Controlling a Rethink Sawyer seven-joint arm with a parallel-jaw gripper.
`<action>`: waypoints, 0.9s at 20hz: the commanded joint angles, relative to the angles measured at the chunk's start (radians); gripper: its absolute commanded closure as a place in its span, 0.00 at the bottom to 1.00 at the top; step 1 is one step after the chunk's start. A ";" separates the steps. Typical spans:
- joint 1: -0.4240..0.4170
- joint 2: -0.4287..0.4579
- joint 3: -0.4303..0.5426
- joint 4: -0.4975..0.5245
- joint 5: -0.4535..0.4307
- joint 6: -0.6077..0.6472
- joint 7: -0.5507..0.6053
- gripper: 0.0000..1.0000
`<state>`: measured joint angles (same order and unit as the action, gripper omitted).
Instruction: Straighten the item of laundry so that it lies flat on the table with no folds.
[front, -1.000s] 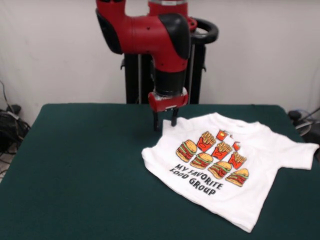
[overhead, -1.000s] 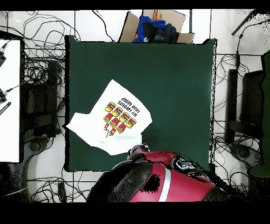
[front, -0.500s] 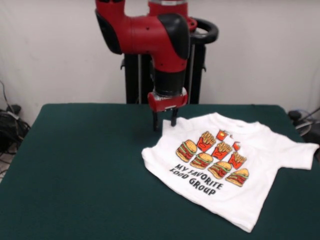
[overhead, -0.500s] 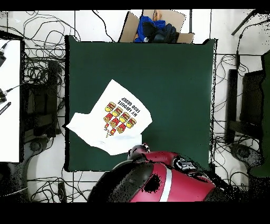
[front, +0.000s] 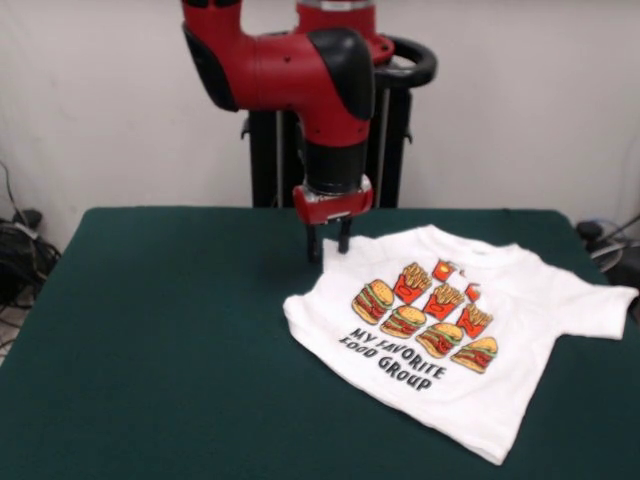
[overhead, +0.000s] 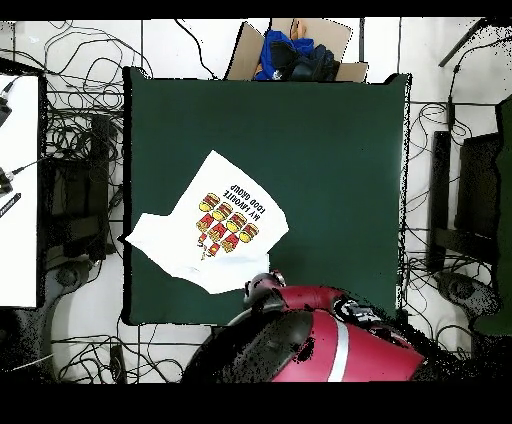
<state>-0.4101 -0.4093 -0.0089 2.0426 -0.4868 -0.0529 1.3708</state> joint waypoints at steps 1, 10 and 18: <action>-0.037 0.153 0.064 -0.195 -0.009 0.118 0.061 1.00; -0.046 0.151 0.079 -0.196 -0.021 0.124 0.054 1.00; -0.032 0.135 0.059 -0.177 -0.007 0.112 0.078 1.00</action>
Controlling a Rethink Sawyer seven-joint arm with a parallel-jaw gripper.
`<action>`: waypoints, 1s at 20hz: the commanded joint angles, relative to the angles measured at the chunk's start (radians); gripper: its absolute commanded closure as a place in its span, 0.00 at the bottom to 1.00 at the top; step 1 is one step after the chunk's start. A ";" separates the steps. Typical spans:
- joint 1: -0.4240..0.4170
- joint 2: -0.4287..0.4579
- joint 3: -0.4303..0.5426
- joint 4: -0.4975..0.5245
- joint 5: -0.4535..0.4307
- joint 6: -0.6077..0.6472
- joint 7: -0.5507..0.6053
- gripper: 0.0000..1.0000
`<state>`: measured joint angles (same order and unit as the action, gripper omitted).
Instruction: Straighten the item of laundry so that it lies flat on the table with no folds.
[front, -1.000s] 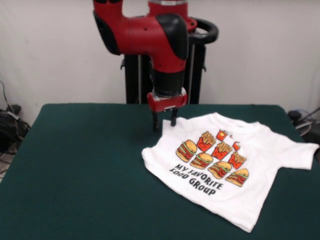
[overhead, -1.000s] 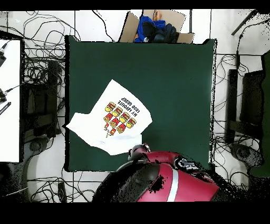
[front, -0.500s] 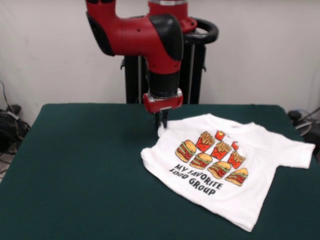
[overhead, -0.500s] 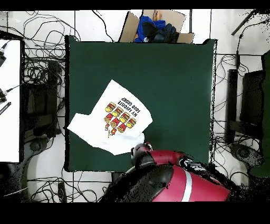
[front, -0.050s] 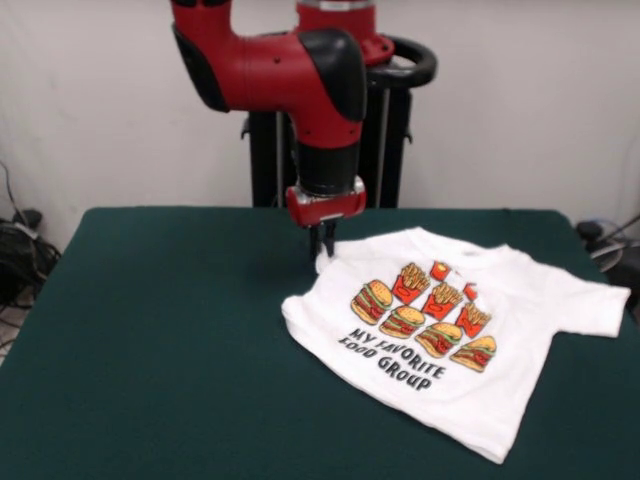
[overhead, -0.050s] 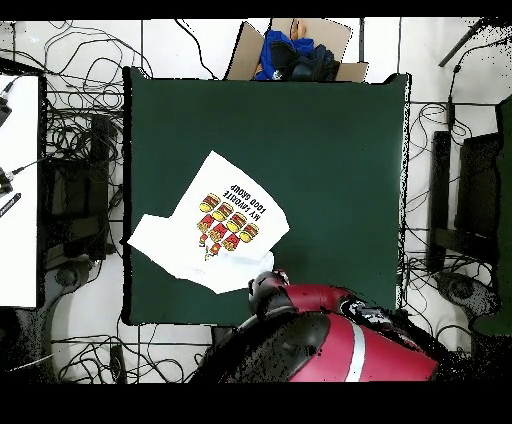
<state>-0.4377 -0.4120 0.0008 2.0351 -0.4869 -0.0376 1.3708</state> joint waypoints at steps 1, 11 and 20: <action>0.004 0.137 0.038 -0.169 -0.002 0.095 0.086 1.00; 0.076 0.127 -0.039 -0.142 0.043 0.127 0.133 1.00; 0.113 0.098 -0.082 -0.113 0.075 0.192 0.144 1.00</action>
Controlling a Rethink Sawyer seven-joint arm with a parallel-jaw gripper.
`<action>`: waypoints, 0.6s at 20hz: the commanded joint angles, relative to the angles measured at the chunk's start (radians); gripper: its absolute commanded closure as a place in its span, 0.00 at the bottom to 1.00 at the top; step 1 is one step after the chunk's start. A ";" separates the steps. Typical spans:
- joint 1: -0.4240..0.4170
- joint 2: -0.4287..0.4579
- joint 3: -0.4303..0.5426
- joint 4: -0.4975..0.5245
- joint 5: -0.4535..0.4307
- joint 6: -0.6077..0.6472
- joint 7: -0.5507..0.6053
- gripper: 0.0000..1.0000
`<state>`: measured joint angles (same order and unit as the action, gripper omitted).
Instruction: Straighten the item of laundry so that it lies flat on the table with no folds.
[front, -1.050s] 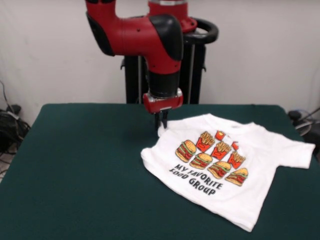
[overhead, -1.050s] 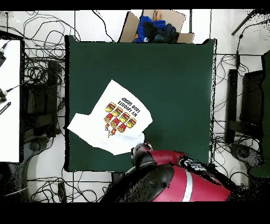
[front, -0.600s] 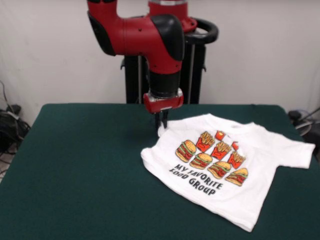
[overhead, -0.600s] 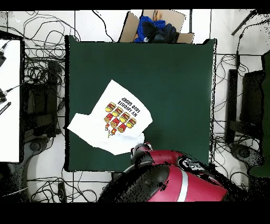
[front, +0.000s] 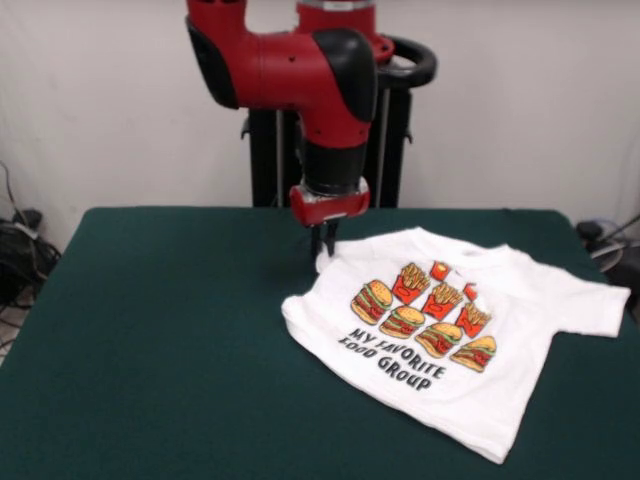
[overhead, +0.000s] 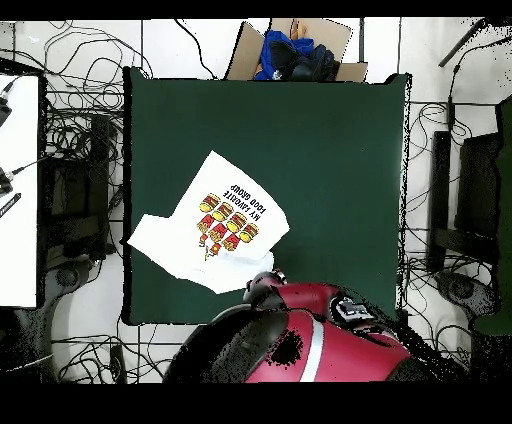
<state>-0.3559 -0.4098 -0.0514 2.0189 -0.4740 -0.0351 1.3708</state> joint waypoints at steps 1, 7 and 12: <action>0.038 0.087 -0.036 -0.091 0.069 0.204 0.144 1.00; 0.082 0.070 -0.069 -0.101 0.107 0.303 0.134 1.00; 0.093 0.057 -0.067 -0.111 0.116 0.389 0.115 1.00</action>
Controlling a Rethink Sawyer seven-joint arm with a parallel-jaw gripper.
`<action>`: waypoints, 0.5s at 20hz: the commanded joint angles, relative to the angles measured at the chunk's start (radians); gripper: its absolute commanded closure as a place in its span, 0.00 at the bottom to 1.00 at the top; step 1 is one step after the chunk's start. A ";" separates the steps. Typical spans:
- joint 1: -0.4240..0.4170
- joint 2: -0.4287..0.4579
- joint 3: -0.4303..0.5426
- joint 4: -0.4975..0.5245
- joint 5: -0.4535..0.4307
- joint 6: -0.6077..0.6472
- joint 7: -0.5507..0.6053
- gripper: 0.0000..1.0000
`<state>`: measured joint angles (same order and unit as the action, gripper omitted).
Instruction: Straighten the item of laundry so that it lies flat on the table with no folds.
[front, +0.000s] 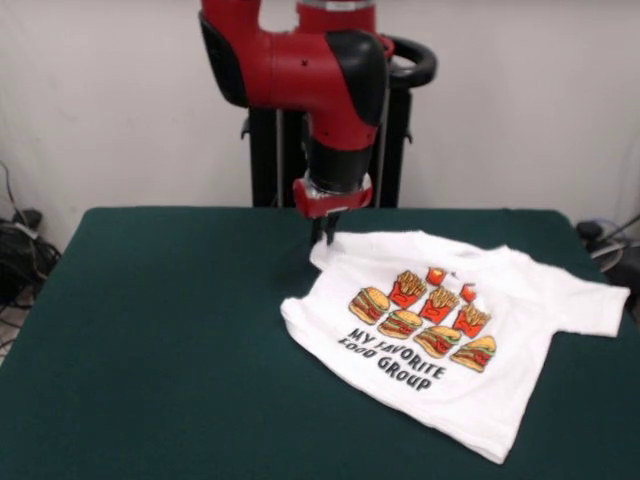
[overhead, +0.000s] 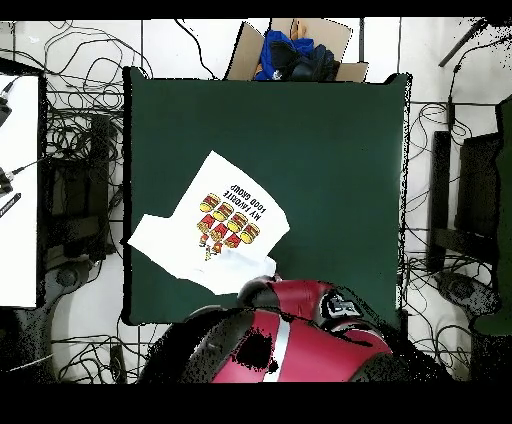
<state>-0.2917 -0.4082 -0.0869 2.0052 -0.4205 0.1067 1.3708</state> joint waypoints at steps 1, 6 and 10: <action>0.033 0.057 -0.031 -0.108 0.062 0.276 0.112 1.00; 0.031 0.045 -0.013 -0.122 0.047 0.343 0.120 1.00; 0.031 0.057 0.003 -0.139 0.038 0.365 0.127 1.00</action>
<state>-0.2744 -0.3940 -0.1039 2.0044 -0.4191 0.3917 1.3708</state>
